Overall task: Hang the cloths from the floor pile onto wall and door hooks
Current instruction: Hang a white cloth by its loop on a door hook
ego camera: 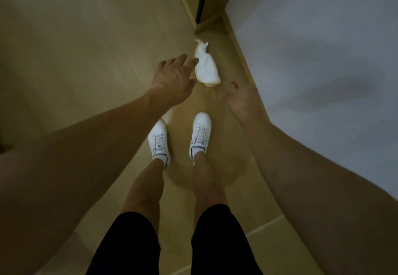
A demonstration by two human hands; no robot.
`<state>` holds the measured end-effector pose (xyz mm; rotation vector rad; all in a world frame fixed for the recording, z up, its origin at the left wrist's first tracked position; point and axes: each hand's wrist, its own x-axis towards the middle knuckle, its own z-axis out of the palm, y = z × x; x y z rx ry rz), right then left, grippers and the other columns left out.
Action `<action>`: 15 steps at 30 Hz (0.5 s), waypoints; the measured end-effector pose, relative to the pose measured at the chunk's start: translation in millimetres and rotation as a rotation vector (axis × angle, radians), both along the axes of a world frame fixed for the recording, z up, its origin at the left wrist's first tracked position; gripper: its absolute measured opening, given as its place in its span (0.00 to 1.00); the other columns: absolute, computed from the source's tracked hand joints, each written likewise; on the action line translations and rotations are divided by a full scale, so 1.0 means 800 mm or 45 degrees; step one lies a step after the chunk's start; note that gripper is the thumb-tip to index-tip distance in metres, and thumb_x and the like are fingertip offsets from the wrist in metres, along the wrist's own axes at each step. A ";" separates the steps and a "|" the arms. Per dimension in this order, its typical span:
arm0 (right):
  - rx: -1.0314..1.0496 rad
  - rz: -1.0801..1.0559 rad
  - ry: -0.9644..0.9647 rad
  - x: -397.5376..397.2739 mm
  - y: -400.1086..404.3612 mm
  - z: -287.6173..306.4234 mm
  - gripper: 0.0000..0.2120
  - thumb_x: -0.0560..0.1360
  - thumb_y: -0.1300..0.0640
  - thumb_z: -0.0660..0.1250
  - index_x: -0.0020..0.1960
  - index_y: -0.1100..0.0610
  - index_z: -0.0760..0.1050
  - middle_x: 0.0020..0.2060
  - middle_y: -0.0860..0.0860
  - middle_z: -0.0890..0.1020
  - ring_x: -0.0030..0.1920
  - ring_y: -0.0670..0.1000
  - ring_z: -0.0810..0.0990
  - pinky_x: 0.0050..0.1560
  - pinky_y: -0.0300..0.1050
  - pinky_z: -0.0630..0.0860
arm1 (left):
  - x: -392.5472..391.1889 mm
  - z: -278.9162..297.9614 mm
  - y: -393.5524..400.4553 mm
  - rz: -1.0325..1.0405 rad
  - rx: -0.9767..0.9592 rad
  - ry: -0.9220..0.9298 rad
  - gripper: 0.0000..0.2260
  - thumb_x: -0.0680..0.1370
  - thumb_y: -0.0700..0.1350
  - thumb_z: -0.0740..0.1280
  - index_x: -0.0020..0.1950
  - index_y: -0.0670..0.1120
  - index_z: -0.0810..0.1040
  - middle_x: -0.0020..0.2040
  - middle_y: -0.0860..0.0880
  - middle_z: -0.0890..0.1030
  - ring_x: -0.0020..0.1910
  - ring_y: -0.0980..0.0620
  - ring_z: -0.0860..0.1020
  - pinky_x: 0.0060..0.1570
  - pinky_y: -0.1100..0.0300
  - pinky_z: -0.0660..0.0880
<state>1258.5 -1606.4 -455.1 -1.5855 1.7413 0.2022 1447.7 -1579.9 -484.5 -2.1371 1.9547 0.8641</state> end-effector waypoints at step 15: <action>-0.214 0.049 0.149 0.016 -0.019 -0.357 0.19 0.76 0.58 0.65 0.67 0.55 0.72 0.66 0.53 0.73 0.65 0.53 0.70 0.64 0.46 0.68 | -0.015 -0.359 -0.003 -0.163 0.078 0.024 0.29 0.79 0.54 0.65 0.77 0.53 0.58 0.77 0.46 0.60 0.71 0.40 0.67 0.68 0.47 0.63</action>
